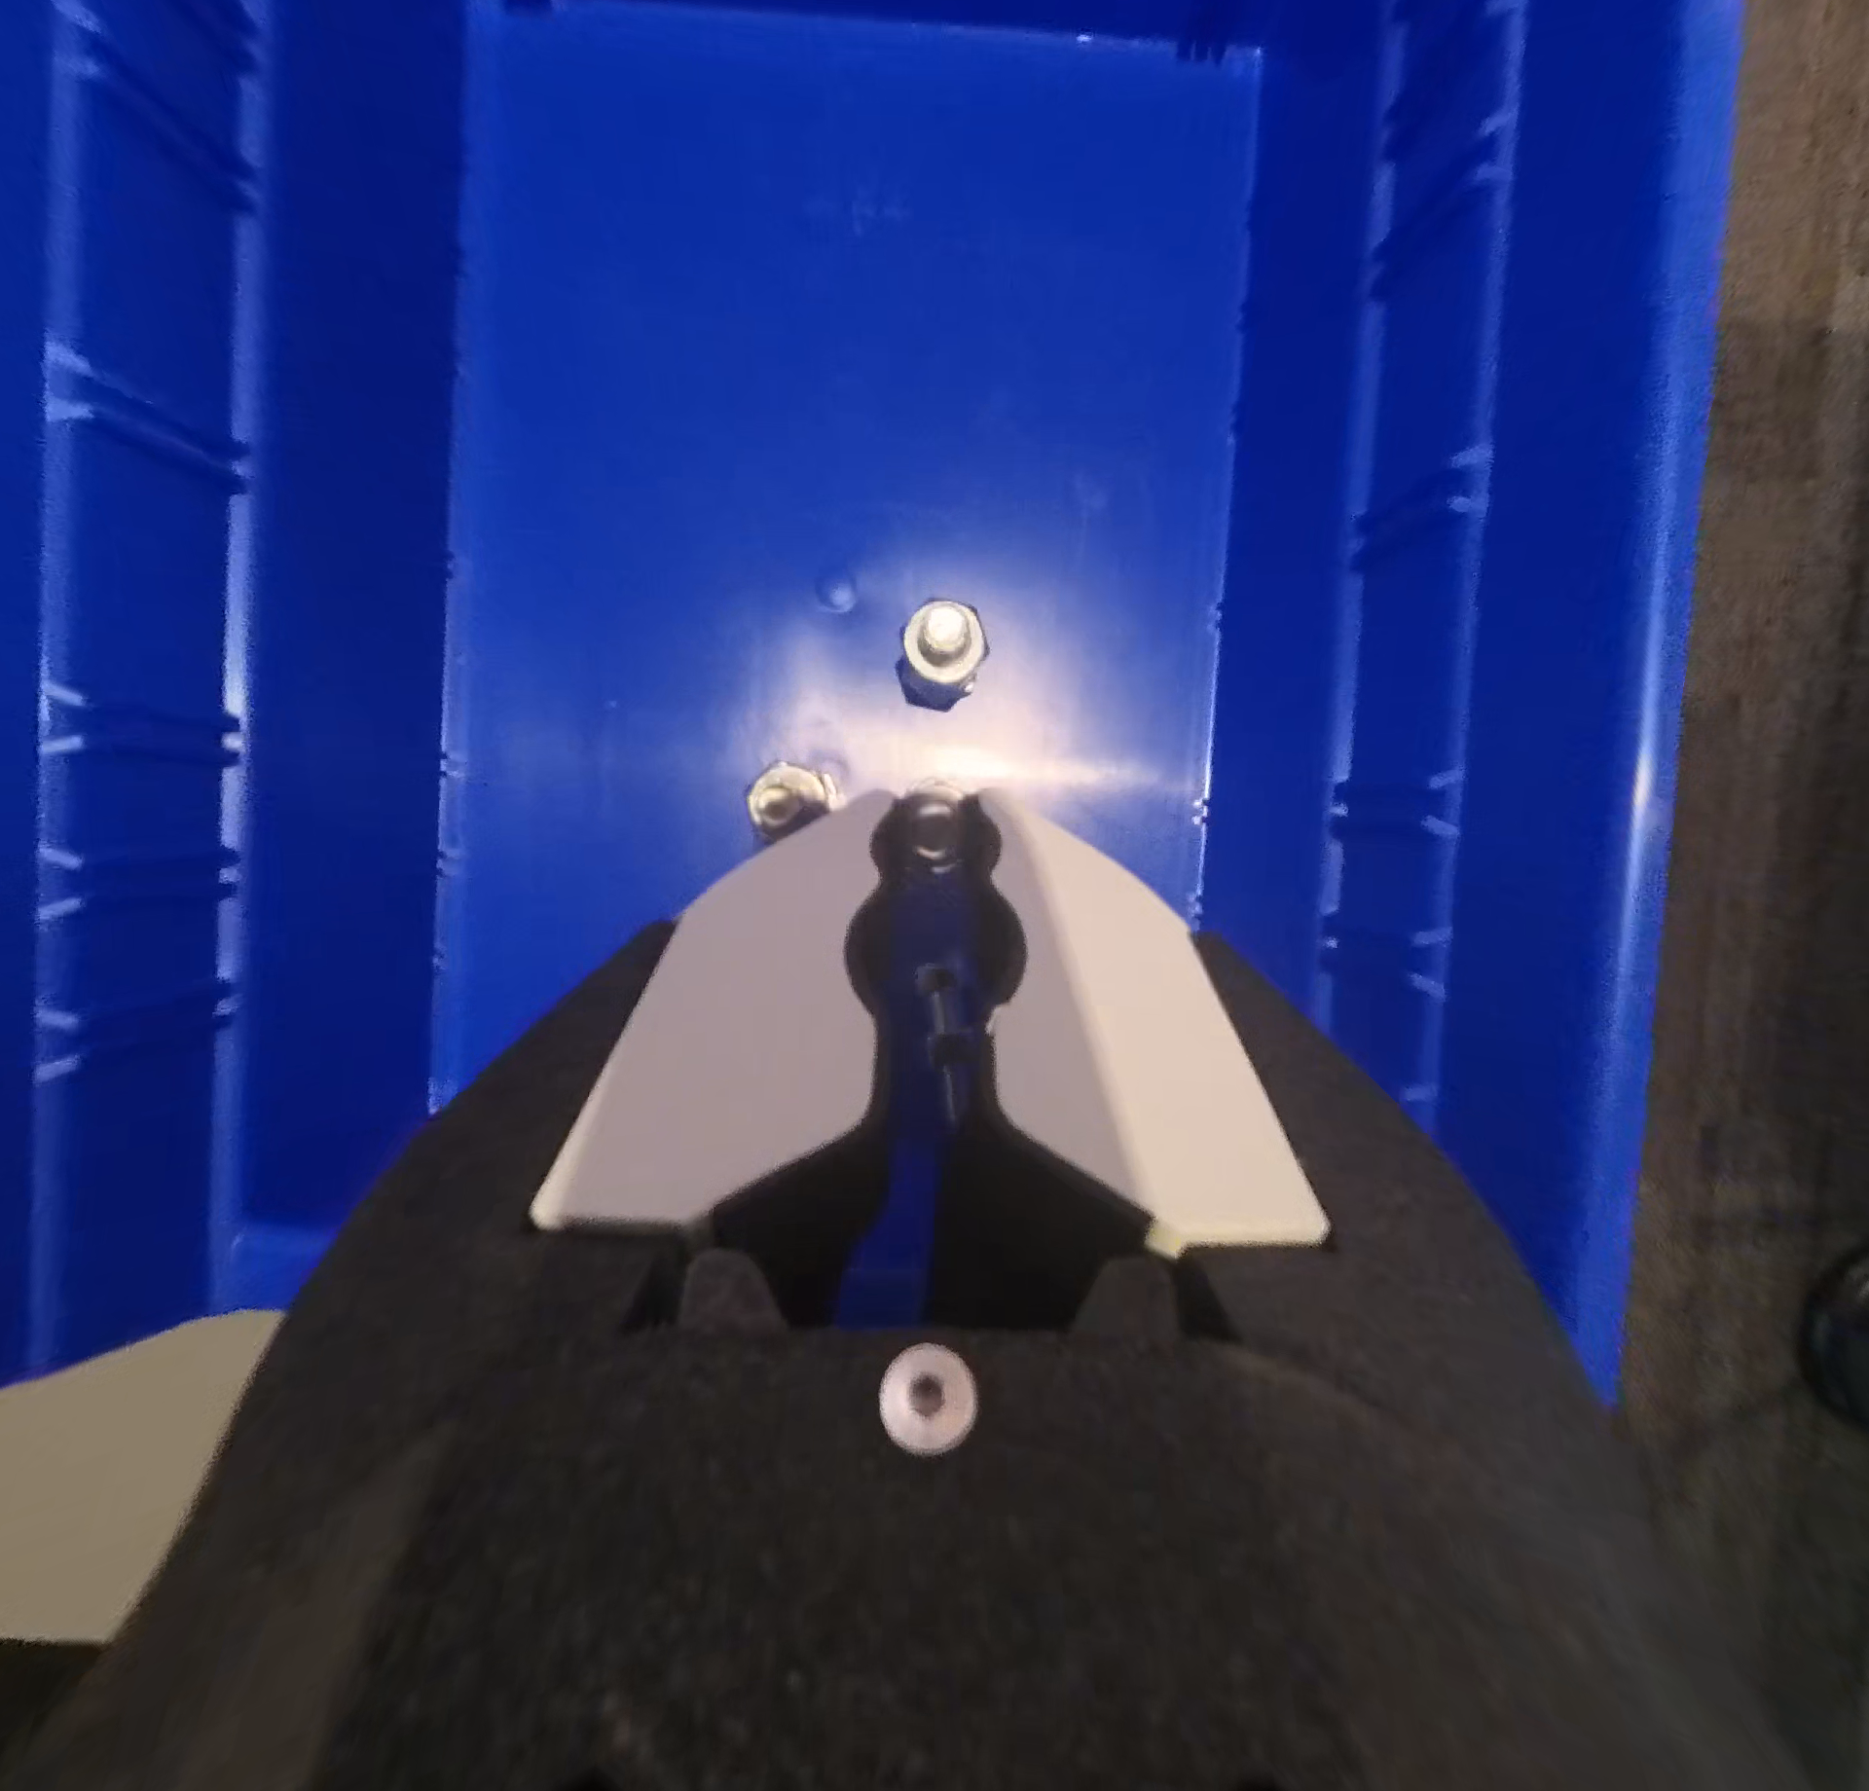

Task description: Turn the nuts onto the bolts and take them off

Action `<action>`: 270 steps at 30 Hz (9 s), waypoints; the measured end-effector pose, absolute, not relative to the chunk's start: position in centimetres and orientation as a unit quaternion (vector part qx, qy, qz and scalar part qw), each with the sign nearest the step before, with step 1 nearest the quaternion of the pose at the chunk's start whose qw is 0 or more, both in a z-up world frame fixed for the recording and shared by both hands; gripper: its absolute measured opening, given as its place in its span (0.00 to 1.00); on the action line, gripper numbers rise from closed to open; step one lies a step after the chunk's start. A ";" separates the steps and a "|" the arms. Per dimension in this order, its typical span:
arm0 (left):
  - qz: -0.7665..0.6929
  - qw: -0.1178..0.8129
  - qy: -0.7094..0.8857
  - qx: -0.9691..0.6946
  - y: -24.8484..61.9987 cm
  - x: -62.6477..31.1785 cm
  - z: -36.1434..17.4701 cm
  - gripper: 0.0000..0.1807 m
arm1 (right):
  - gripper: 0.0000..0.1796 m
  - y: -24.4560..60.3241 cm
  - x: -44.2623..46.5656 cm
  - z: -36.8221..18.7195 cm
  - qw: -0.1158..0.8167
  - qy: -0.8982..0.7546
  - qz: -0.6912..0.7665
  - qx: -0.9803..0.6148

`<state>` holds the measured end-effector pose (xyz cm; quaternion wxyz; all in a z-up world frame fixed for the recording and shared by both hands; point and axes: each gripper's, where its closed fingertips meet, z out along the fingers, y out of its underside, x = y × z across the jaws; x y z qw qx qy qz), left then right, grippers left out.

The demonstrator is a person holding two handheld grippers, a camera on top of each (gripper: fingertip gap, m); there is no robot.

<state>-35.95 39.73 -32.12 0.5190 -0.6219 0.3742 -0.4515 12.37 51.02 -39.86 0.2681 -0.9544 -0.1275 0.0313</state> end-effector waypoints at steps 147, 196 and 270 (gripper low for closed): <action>-0.063 0.068 -0.084 -0.992 25.4 -88.1 -40.6 0.02 | 0.21 40.3 -14.2 -35.8 0.256 -0.136 0.500 -0.816; -0.048 0.024 0.580 -0.813 56.9 -25.7 -39.0 0.02 | 0.23 41.3 2.1 -31.2 0.343 -0.058 0.333 -0.876; -0.387 0.615 0.338 -0.598 37.3 -47.5 -12.0 0.42 | 0.44 47.6 -0.5 -29.3 0.249 0.040 0.185 -0.950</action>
